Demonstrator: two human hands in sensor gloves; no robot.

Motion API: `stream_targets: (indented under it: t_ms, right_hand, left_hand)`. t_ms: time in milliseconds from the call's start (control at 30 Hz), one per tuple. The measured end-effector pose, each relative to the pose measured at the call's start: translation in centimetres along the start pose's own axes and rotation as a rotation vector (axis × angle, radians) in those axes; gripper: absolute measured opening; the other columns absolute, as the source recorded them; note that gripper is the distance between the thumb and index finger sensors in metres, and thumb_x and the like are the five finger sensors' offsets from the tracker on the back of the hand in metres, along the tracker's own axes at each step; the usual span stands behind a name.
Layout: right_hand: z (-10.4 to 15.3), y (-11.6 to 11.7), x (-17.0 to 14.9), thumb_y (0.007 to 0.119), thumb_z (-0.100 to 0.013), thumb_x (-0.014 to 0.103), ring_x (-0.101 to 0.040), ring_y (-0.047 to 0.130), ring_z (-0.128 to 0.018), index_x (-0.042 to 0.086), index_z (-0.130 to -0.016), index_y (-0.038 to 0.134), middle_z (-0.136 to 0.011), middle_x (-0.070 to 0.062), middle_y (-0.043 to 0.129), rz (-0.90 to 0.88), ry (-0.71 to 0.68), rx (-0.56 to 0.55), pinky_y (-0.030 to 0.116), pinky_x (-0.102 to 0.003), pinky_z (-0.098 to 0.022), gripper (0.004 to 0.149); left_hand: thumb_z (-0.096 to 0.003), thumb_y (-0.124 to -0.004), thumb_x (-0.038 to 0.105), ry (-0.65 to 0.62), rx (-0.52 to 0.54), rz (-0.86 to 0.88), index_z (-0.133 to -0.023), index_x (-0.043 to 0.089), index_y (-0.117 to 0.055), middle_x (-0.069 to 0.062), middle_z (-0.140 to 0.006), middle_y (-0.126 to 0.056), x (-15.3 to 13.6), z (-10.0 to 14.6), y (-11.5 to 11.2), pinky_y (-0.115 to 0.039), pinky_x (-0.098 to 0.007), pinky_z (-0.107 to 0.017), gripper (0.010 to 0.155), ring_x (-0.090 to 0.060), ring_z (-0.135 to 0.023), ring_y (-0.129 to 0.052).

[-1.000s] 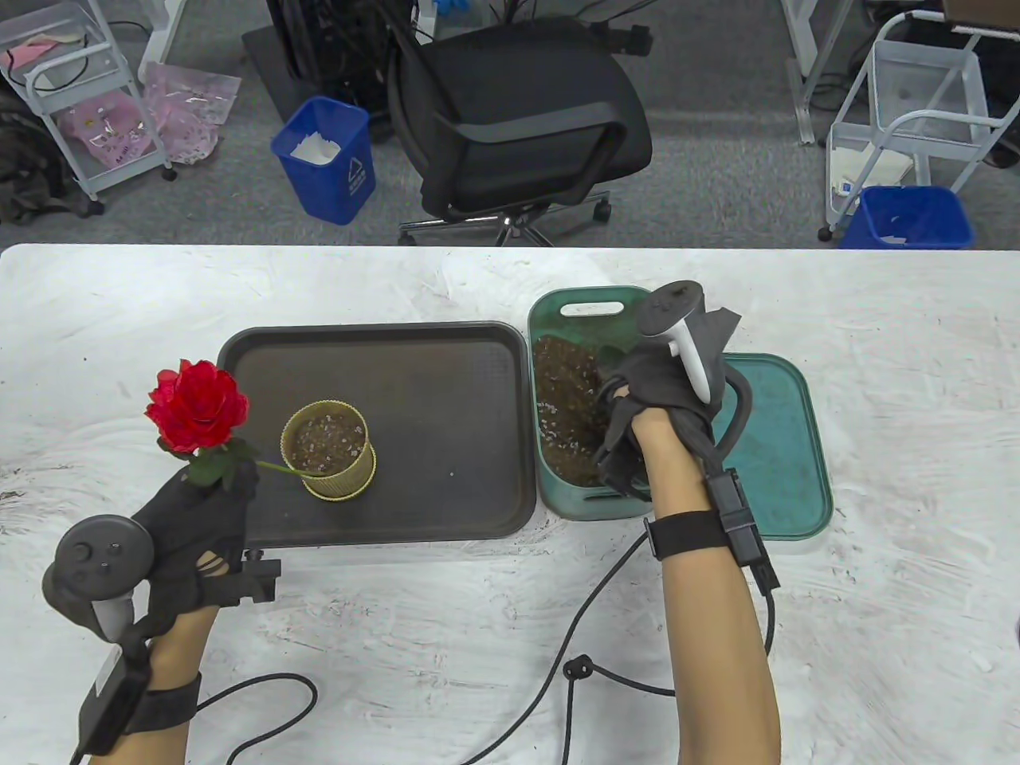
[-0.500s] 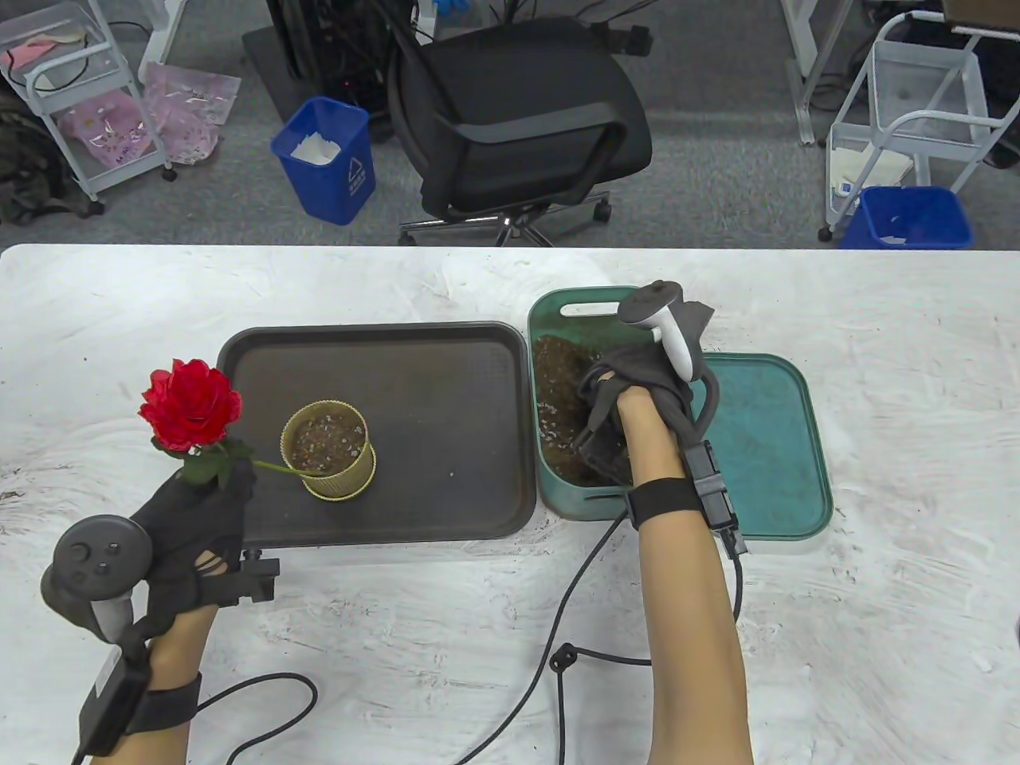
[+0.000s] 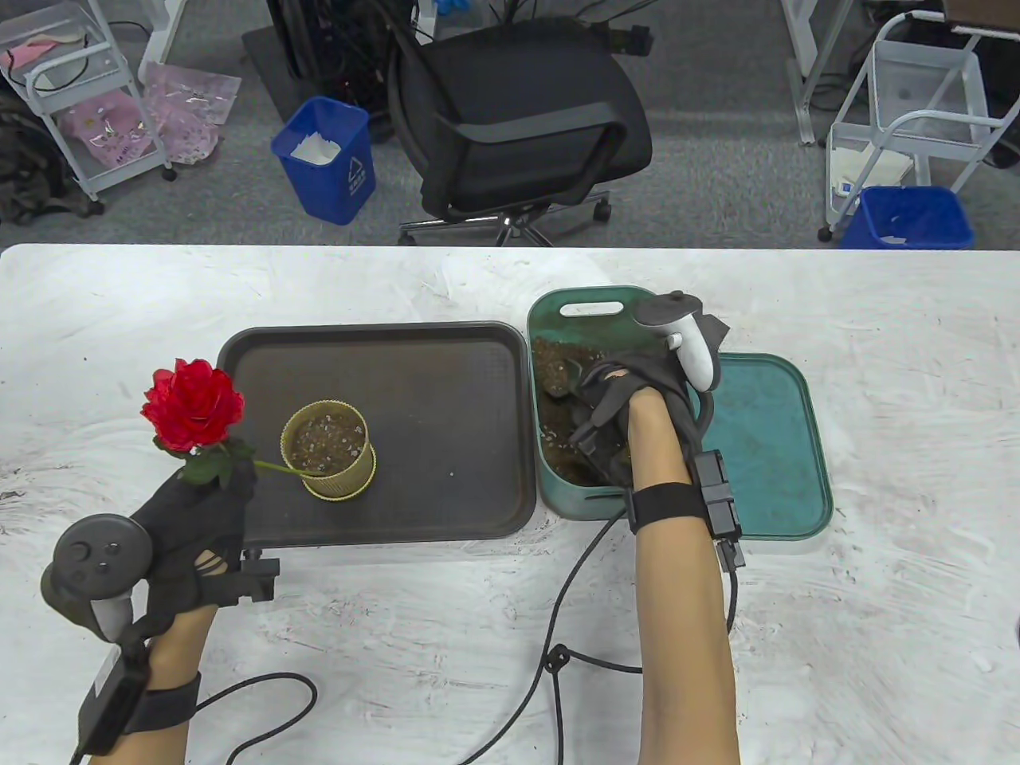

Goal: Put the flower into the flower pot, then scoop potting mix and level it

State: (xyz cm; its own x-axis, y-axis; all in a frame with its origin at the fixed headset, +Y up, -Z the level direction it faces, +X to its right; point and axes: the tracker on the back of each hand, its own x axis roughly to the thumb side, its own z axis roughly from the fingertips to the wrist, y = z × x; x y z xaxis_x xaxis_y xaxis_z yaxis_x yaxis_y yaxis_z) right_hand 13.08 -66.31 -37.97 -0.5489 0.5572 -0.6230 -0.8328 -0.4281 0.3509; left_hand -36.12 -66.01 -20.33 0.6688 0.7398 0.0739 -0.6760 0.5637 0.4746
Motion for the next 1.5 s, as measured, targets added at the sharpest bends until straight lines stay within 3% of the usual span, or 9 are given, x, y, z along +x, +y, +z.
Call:
stream_targets:
  t_ms: [300,600,767,900,1067,1333,1500]
  right_hand:
    - [2.7,-0.6,-2.0,0.072,-0.043,0.028,-0.030,0.108,-0.033,0.002,-0.089,0.068,-0.067,-0.016,0.096,-0.224,-0.049,0.021,0.096,-0.039,-0.017,0.054]
    - [7.3,-2.0,-2.0,0.072,-0.043,0.028,-0.029,0.108,-0.032,0.002,-0.089,0.068,-0.067,-0.017,0.096,-0.291,-0.131,-0.046,0.096,-0.039,-0.016,0.054]
    - [9.5,-1.1,-0.4,0.072,-0.043,0.029,-0.029,0.108,-0.031,0.001,-0.089,0.069,-0.066,-0.017,0.096,-0.279,-0.215,-0.013,0.096,-0.038,-0.016,0.053]
    - [10.6,1.4,1.8,0.072,-0.043,0.029,-0.029,0.108,-0.030,0.001,-0.089,0.069,-0.066,-0.017,0.096,-0.243,-0.298,0.076,0.097,-0.038,-0.015,0.053]
    - [10.5,6.5,4.5,0.071,-0.043,0.029,-0.029,0.108,-0.030,0.002,-0.089,0.068,-0.067,-0.017,0.096,-0.135,-0.357,0.186,0.097,-0.038,-0.015,0.053]
    - [7.7,14.7,6.7,0.071,-0.044,0.029,-0.029,0.108,-0.031,0.002,-0.089,0.068,-0.067,-0.017,0.096,0.018,-0.341,0.311,0.097,-0.038,-0.016,0.053]
    - [6.3,17.5,7.2,0.071,-0.044,0.029,-0.029,0.108,-0.031,0.002,-0.089,0.068,-0.067,-0.017,0.096,0.077,-0.314,0.326,0.097,-0.038,-0.016,0.053]
  left_hand:
    - [-0.0414,-0.093,0.047,-0.002,-0.003,0.006,-0.074,0.021,-0.099,0.004,-0.058,-0.107,0.0,0.1,-0.1,-0.096,-0.036,-0.034,0.042,-0.020,-0.035,-0.116]
    - [-0.0414,-0.093,0.047,-0.005,-0.006,0.008,-0.074,0.021,-0.099,0.004,-0.058,-0.107,0.0,0.1,-0.1,-0.096,-0.036,-0.034,0.042,-0.020,-0.035,-0.116]
    - [-0.0415,-0.093,0.047,-0.004,-0.006,0.010,-0.074,0.021,-0.099,0.004,-0.058,-0.107,0.0,0.1,-0.1,-0.096,-0.036,-0.034,0.042,-0.019,-0.035,-0.116]
    - [-0.0416,-0.093,0.047,-0.003,-0.008,0.012,-0.074,0.021,-0.099,0.004,-0.058,-0.107,0.0,0.1,-0.2,-0.096,-0.036,-0.034,0.042,-0.019,-0.035,-0.116]
    - [-0.0415,-0.093,0.047,0.000,-0.006,0.011,-0.074,0.021,-0.099,0.004,-0.058,-0.107,-0.1,0.1,-0.1,-0.096,-0.036,-0.034,0.042,-0.020,-0.035,-0.116]
    - [-0.0415,-0.093,0.047,-0.004,-0.007,0.009,-0.074,0.021,-0.099,0.004,-0.058,-0.107,-0.1,0.1,-0.1,-0.096,-0.036,-0.034,0.042,-0.020,-0.035,-0.116]
    - [-0.0415,-0.093,0.047,-0.004,-0.007,0.009,-0.074,0.021,-0.099,0.004,-0.058,-0.107,-0.1,0.1,-0.1,-0.096,-0.036,-0.034,0.042,-0.020,-0.035,-0.116]
